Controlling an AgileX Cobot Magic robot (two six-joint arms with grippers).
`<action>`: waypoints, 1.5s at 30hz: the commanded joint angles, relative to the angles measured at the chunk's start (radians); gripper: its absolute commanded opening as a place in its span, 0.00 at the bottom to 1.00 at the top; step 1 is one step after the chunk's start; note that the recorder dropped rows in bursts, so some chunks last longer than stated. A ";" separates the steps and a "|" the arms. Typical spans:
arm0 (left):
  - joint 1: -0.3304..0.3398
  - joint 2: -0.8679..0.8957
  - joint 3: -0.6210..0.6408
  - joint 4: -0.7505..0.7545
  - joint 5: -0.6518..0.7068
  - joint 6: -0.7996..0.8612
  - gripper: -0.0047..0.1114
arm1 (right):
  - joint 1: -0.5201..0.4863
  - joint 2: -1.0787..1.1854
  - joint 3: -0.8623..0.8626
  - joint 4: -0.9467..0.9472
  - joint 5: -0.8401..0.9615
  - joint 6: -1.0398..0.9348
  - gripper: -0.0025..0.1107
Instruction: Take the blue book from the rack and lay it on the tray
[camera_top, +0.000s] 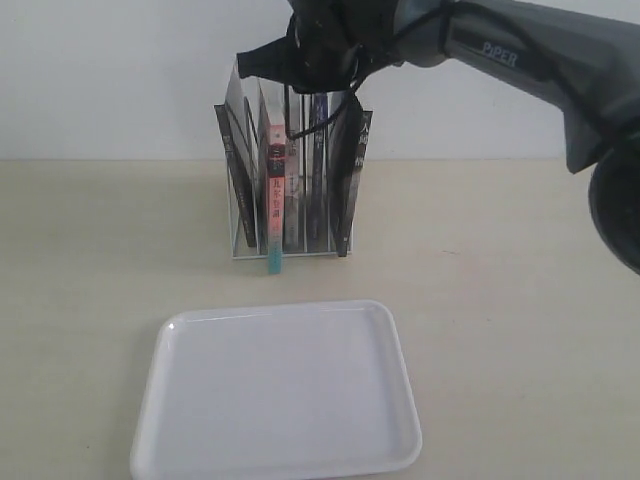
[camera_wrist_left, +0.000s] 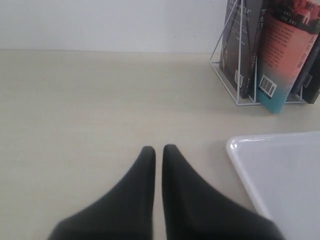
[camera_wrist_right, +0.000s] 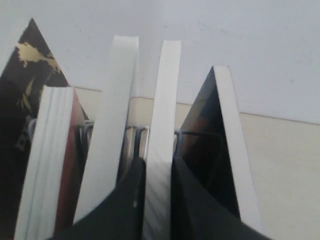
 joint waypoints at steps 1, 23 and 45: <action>0.002 -0.004 0.004 0.000 -0.006 0.002 0.08 | 0.001 -0.062 -0.006 -0.042 -0.001 0.007 0.02; 0.002 -0.004 0.004 0.000 -0.006 0.002 0.08 | 0.162 -0.213 -0.006 -0.232 0.214 0.028 0.02; 0.002 -0.004 0.004 0.000 -0.006 0.002 0.08 | 0.339 -0.410 -0.004 -0.275 0.409 -0.069 0.02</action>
